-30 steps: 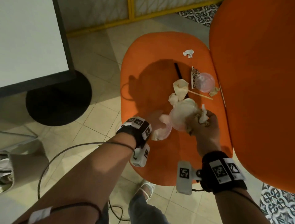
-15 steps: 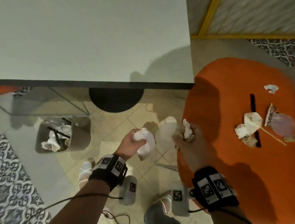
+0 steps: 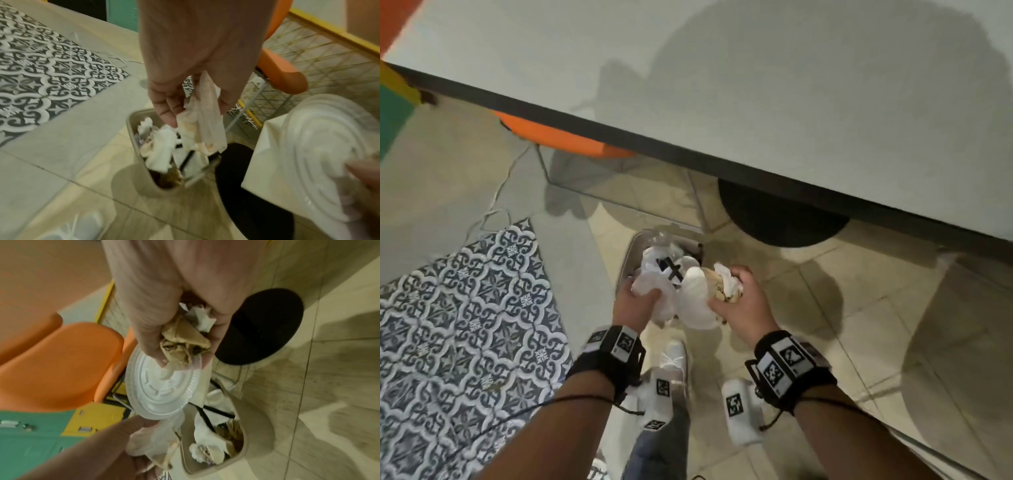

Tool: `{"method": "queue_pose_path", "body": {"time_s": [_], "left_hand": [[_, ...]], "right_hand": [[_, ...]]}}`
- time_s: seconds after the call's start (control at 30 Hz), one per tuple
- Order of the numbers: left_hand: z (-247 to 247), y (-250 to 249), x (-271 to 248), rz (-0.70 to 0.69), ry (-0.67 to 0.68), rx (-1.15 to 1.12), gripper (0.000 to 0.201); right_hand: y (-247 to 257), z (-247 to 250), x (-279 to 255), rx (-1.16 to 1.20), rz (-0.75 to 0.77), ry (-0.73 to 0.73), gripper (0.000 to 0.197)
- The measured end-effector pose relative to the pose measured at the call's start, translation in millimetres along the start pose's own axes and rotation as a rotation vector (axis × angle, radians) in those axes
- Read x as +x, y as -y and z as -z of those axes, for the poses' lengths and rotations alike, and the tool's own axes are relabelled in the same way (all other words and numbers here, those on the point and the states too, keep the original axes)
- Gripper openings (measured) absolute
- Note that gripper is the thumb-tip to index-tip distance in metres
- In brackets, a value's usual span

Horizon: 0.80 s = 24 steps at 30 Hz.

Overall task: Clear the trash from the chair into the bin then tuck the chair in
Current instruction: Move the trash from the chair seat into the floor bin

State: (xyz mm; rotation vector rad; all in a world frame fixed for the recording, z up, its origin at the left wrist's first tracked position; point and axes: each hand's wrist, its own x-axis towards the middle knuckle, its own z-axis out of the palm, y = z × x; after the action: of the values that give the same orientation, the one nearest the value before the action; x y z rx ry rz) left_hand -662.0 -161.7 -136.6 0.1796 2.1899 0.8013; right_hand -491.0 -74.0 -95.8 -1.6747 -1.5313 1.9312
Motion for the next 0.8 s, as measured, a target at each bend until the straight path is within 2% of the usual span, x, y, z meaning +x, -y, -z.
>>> {"method": "queue_pose_path", "body": {"time_s": [0.17,0.33,0.4,0.5,0.67,0.8], "left_hand": [[37.2,10.0,85.2,-0.048,-0.029,0.200,0.050],[32.7,10.7,130.5,-0.223,0.034,0.439,0.055],[27.1,15.2,141.4,-0.303,0.054,0.477,0.057],[16.6,24.1,152.7,-0.374,0.103,0.532,0.060],[0.8,40.1,157.6,-0.351,0.247,0.563,0.063],[2.9,46.0,157.0,-0.343,0.264,0.530,0.074]], "right_hand": [[-8.2,-77.0,57.0,-0.191,-0.022,0.094,0.059],[-22.9,-119.4,93.1,-0.544,0.232,0.108,0.049],[-30.0,-129.6,104.2,-0.681,0.333,0.166,0.050],[-43.5,-136.0,118.5,-0.879,0.391,0.225,0.052],[-69.9,-138.2,128.8,-0.941,0.412,0.199,0.063],[-87.2,-137.9,129.7,-0.980,0.363,0.218,0.078]]}}
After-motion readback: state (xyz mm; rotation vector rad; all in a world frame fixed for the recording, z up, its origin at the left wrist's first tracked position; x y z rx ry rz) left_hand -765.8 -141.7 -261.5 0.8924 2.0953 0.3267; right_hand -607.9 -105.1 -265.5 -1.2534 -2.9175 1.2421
